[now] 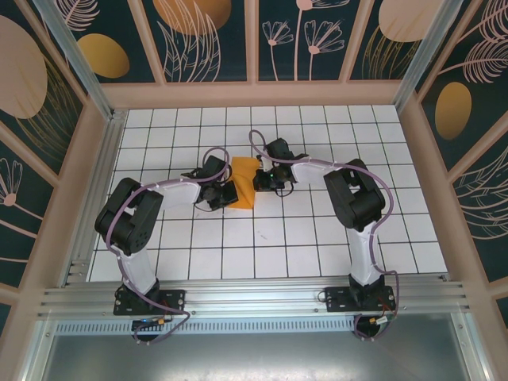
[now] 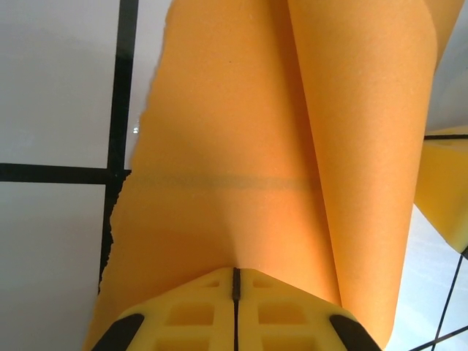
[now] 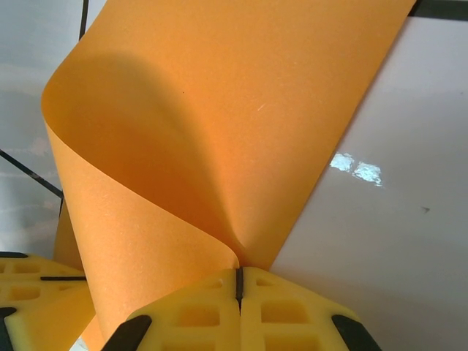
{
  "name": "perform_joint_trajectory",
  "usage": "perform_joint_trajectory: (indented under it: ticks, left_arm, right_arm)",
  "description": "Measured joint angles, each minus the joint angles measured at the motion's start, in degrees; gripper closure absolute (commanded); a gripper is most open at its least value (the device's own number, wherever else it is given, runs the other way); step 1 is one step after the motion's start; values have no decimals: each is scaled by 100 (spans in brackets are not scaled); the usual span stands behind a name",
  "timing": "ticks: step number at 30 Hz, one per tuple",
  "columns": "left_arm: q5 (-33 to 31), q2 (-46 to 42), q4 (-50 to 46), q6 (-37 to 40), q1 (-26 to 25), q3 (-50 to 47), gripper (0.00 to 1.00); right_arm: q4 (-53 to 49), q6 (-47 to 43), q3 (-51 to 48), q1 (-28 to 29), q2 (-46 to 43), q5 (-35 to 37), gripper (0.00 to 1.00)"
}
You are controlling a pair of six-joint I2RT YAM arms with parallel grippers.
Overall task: Fold a paper plane with a square sheet of paper (pick it up from the middle)
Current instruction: Fold the triangle a second time at the center of the table.
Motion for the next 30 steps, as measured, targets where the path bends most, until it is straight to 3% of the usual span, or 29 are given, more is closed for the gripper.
perform_joint_trajectory:
  ticks: [5,15,30]
  left_arm:
    - [94,-111,138,-44,0,87,83]
    - [962,-293,1633,-675,0,-144,88]
    - [1106,199,1641,-828,0,-227,91]
  right_arm:
    - [-4,-52,2,0,13,-2,97]
    - [-20,-66,15,0,24,-4,97]
    - [-42,-59,50,-22,59,-63,97]
